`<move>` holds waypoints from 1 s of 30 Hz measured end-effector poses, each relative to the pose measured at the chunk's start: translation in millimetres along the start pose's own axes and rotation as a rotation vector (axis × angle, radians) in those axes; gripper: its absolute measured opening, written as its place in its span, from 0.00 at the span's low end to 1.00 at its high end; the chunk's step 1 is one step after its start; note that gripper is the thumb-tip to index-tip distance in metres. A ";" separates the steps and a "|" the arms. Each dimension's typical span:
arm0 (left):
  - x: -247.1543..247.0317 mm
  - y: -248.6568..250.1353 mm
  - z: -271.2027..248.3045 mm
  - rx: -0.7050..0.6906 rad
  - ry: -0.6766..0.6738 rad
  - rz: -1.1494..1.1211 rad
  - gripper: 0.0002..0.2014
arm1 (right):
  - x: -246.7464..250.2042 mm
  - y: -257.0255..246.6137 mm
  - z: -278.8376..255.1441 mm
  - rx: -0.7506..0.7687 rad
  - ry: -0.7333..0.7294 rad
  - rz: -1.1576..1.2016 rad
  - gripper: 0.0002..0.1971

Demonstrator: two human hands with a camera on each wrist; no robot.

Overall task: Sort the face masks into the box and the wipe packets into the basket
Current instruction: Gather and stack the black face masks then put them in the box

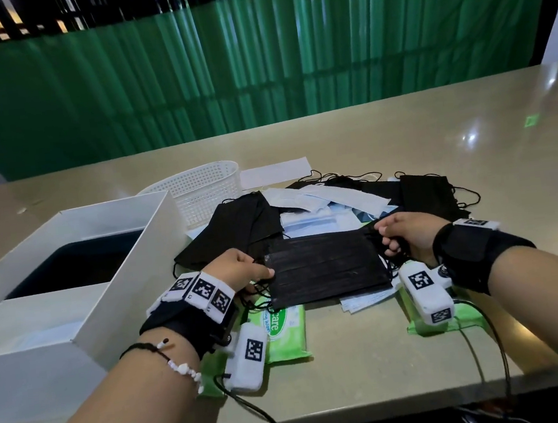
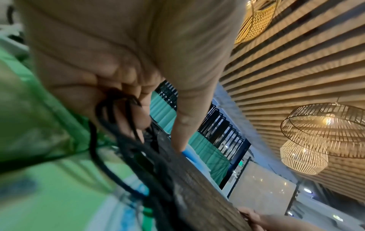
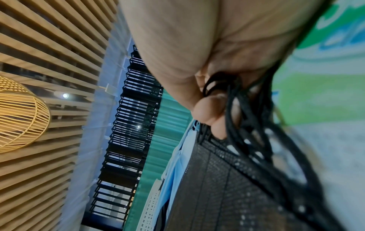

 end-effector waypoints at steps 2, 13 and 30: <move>-1.5 1.6 -2.0 -0.004 0.014 0.051 0.11 | -0.7 0.1 0.2 0.004 0.002 -0.011 0.09; 1.9 6.8 -10.6 0.036 0.157 0.191 0.12 | 1.6 1.7 1.8 0.002 -0.018 -0.034 0.09; 1.8 12.5 -2.0 0.038 0.001 0.155 0.08 | 0.1 -1.3 -4.7 0.007 -0.014 -0.022 0.09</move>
Point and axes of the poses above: each hand's wrist, its own z-axis towards the middle knuckle, its own x-axis out of the back of the hand, y = z × x, the point moved 2 cm from there along z, towards the middle knuckle, and after that the axes turned 7 degrees about z, right-handed, at the moved point
